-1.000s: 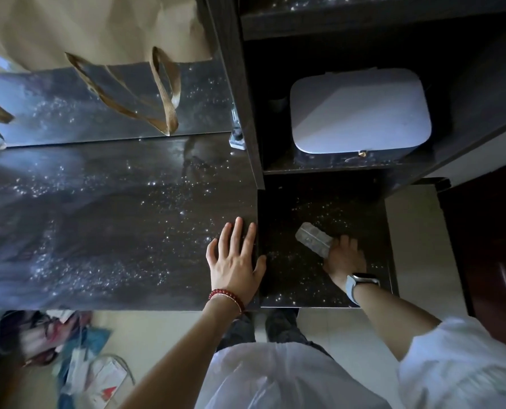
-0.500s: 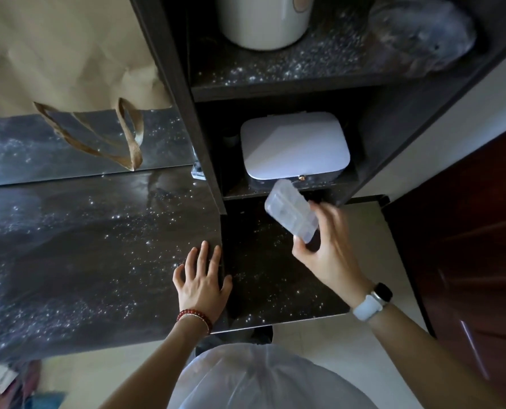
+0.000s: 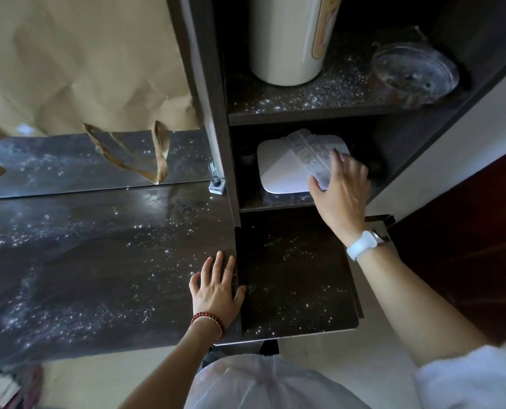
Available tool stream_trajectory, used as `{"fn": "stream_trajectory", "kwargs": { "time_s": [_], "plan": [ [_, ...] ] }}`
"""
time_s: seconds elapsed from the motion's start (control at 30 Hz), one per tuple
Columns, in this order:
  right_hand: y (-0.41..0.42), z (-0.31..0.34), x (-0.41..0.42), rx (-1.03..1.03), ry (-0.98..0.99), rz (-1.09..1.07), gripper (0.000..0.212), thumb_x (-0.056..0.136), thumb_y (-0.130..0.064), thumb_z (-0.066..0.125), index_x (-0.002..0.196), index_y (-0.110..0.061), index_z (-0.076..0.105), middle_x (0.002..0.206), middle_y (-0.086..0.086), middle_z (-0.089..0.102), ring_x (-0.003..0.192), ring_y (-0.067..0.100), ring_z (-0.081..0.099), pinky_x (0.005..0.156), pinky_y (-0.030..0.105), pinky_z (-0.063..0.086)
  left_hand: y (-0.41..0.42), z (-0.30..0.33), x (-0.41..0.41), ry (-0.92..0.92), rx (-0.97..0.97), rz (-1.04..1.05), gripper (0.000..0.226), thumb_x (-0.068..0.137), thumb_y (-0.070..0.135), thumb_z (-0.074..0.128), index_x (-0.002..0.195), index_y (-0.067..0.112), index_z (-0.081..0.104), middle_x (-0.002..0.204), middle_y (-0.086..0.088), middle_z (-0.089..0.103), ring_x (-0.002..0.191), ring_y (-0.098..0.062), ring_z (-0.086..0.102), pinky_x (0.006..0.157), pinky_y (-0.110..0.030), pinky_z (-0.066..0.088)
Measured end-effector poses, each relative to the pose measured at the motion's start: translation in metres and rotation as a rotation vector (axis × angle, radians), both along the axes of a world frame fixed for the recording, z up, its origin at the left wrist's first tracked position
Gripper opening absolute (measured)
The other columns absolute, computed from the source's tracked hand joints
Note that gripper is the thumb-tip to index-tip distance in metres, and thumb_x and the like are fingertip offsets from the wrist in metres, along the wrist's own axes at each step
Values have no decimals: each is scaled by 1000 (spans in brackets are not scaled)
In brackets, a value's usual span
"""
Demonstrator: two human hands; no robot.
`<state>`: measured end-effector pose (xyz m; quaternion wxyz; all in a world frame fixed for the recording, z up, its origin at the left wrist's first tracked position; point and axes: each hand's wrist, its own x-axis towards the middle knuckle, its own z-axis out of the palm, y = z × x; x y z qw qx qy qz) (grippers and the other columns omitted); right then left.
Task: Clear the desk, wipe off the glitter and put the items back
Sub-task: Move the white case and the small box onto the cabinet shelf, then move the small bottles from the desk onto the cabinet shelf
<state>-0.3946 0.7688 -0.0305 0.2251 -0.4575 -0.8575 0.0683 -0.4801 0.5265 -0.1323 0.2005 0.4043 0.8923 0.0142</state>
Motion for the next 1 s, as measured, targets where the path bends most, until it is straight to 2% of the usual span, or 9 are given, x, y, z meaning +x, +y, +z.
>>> {"fn": "stream_trajectory", "kwargs": {
  "time_s": [0.1, 0.17, 0.3, 0.43, 0.5, 0.6, 0.73, 0.83, 1.0],
  "plan": [
    [-36, -11, 14, 50, 240, 149, 42, 88, -23, 48, 126, -7, 44, 121, 17, 51, 114, 27, 43, 93, 41, 39, -1, 3, -4, -2, -5, -19, 66, 90, 53, 33, 145, 30, 4, 155, 3, 0, 141, -20, -1, 111, -44, 8],
    [-70, -23, 20, 9, 306, 284, 36, 89, -16, 45, 124, -6, 46, 117, 17, 54, 112, 26, 46, 96, 37, 40, -2, 6, -9, -43, 8, -17, 62, 91, 51, 32, 145, 31, 7, 155, 4, 2, 141, -19, 0, 110, -44, 9],
    [-120, -39, 10, -158, 268, 474, 33, 87, -9, 43, 117, -5, 53, 111, 12, 56, 106, 21, 50, 96, 23, 38, -5, 17, -25, -146, 146, 40, 55, 94, 40, 36, 144, 28, 17, 154, 5, 12, 139, -18, 8, 110, -40, 15],
    [-156, -41, -49, -296, 153, 634, 36, 85, -11, 39, 119, -6, 52, 114, 11, 56, 109, 18, 48, 97, 21, 36, -31, 26, -57, -126, 276, 189, 50, 91, 31, 44, 139, 23, 31, 150, 4, 25, 137, -18, 17, 108, -36, 16],
    [-163, -44, -94, -327, 112, 605, 41, 85, -12, 40, 124, -1, 47, 119, 15, 53, 114, 23, 46, 102, 28, 36, -50, 27, -80, -128, 302, 259, 49, 89, 28, 48, 136, 22, 37, 147, 1, 30, 136, -20, 20, 107, -38, 18],
    [-151, -55, -157, -294, -33, 394, 50, 81, -9, 51, 127, 6, 41, 122, 23, 49, 116, 36, 46, 101, 44, 39, -76, 25, -112, -105, 296, 306, 47, 88, 26, 50, 134, 20, 41, 145, -3, 35, 135, -24, 24, 107, -43, 20],
    [-127, -68, -218, -267, -199, 83, 61, 76, -8, 53, 133, 2, 34, 127, 22, 43, 119, 36, 39, 100, 40, 33, -105, 23, -161, -56, 330, 366, 47, 83, 28, 48, 128, 16, 50, 139, -8, 44, 129, -30, 34, 103, -48, 27],
    [-119, -74, -228, -294, -272, -28, 46, 81, -4, 49, 125, -2, 38, 127, 19, 41, 118, 34, 38, 93, 38, 34, -122, 19, -185, -55, 323, 404, 46, 82, 27, 48, 127, 14, 51, 138, -10, 44, 129, -31, 35, 102, -49, 28],
    [-117, -85, -227, -308, -362, -7, 23, 84, -3, 50, 107, 0, 52, 113, 22, 42, 105, 38, 41, 86, 43, 37, -141, 15, -204, -73, 333, 402, 44, 84, 19, 58, 127, 13, 50, 138, -10, 43, 129, -31, 34, 102, -49, 27]
  ]
}}
